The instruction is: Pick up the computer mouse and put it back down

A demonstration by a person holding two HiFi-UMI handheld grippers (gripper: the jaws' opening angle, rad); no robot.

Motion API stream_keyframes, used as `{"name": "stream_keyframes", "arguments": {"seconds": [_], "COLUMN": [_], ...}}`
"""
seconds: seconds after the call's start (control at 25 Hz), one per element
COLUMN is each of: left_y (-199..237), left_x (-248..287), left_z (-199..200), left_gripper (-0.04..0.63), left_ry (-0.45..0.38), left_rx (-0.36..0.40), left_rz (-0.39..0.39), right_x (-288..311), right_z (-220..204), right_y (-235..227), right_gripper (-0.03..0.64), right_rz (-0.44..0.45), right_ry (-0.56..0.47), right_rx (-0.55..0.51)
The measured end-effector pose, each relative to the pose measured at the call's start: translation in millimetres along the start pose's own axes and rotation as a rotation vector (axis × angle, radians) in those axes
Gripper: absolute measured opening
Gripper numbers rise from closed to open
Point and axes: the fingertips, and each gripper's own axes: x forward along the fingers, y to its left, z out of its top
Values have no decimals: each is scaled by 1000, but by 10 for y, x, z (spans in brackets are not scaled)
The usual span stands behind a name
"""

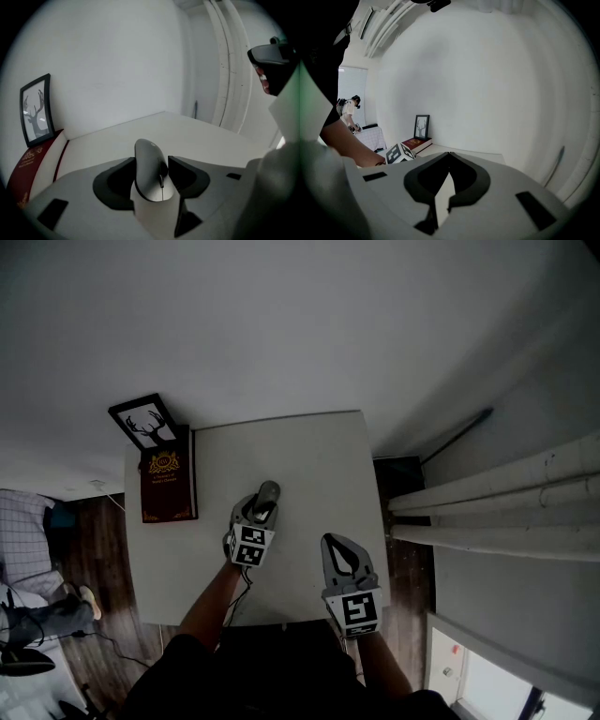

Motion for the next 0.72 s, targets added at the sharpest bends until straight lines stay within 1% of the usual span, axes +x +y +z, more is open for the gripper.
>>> {"name": "stream_keyframes", "arguments": {"seconds": [0.28, 0.52, 0.72], "left_y": [24, 46, 78], "left_x": [42, 54, 61], "left_z": [26, 34, 27], "left_gripper": [216, 225, 236], "left_ry": [-6, 7, 11], "left_rx": [-1, -2, -7], "left_rz": [6, 11, 31], "right_x": [40, 61, 52], "right_z": [10, -47, -44], "right_y": [-28, -66, -111], "right_gripper": [20, 20, 20], "right_rz": [2, 3, 2], "right_ry": [2, -5, -11], "right_rx": [11, 4, 6]}}
